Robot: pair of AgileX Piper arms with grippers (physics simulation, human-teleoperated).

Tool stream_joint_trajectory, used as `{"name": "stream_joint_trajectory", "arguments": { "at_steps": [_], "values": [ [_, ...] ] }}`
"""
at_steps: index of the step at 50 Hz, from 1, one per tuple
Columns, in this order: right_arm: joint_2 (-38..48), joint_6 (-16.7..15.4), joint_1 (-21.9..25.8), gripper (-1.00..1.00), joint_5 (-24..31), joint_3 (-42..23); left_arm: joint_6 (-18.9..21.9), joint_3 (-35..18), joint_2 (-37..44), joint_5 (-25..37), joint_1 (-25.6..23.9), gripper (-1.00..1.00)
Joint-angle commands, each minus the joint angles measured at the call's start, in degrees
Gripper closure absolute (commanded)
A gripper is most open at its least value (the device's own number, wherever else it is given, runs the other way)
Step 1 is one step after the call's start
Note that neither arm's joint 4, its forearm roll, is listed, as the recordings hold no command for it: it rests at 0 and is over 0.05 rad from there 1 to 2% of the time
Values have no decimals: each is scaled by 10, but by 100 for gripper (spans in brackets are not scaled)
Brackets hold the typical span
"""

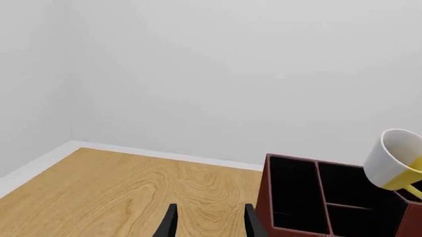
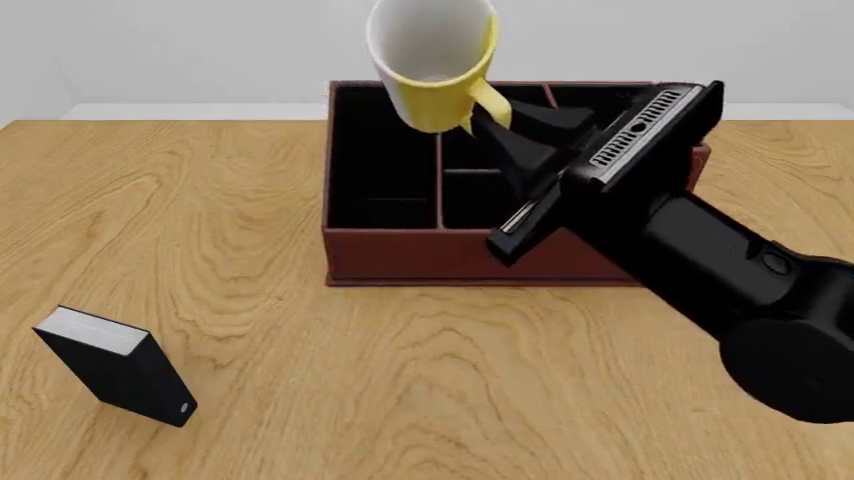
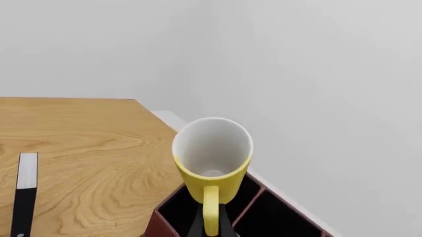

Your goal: Pick up the yellow and white mug and place it to the right of the caddy.

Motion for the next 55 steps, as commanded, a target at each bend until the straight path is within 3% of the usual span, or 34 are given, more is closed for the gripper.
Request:
{"name": "stream_joint_trajectory", "arguments": {
  "at_steps": [1,55],
  "values": [
    [-35,-2,-21,100,17,7,0,0,0,0,0,-100],
    [-165,-19,-154,100,105,25,3,-8,0,5,-7,-100]
  ]
}}
